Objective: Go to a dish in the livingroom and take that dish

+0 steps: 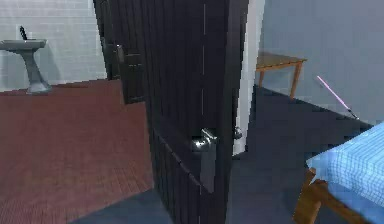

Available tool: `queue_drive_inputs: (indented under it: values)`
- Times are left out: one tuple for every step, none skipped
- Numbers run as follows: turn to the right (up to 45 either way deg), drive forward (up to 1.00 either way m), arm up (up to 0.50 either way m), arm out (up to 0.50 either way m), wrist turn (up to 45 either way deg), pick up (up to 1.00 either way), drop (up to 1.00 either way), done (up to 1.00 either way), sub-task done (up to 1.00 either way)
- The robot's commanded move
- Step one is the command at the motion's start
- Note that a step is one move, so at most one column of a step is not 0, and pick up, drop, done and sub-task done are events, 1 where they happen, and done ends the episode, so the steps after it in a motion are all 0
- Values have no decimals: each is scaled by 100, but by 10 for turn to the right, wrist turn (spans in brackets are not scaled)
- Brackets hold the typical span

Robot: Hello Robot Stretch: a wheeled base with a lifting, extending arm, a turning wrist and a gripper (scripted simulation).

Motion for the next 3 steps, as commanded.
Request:
queue_drive_inputs:
  values:
    - [-360,0,0,0,0,0,0,0,0]
    - [0,40,0,0,0,0,0,0,0]
    - [30,0,0,0,0,0,0,0,0]
